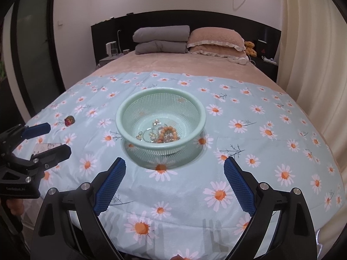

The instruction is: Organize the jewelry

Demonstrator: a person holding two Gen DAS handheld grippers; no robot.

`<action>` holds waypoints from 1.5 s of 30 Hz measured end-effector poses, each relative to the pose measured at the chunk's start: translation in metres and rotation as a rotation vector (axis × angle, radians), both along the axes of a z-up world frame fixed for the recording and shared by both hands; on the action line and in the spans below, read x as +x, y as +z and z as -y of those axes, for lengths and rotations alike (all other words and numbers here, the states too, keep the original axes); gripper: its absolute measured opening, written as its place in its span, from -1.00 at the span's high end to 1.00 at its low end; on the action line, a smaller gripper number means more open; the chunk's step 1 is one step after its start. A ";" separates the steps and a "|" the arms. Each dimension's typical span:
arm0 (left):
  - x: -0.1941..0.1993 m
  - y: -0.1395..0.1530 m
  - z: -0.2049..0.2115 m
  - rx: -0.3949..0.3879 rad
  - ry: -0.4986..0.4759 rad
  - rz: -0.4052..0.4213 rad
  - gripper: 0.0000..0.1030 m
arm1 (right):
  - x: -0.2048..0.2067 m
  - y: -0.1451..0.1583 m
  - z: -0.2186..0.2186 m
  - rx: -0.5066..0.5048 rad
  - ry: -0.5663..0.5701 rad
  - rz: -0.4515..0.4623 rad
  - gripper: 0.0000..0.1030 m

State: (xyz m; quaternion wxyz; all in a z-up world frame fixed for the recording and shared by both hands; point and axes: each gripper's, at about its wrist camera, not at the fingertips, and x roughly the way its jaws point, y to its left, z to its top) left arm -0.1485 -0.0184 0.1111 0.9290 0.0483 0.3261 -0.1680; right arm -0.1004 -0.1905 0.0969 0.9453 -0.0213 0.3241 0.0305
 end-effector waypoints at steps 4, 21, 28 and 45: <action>0.000 -0.001 0.001 0.002 0.000 -0.005 -0.88 | 0.000 -0.002 0.001 0.005 -0.005 -0.005 -0.70; 0.006 -0.006 0.002 0.013 0.032 -0.015 -0.89 | 0.001 -0.004 0.005 0.020 -0.017 -0.014 -0.70; 0.006 -0.006 0.000 0.013 0.037 -0.013 -0.89 | -0.001 -0.001 0.005 0.024 -0.014 -0.009 -0.70; 0.006 -0.006 -0.001 0.004 0.062 -0.011 -0.89 | 0.000 -0.002 0.003 0.008 0.000 -0.021 -0.70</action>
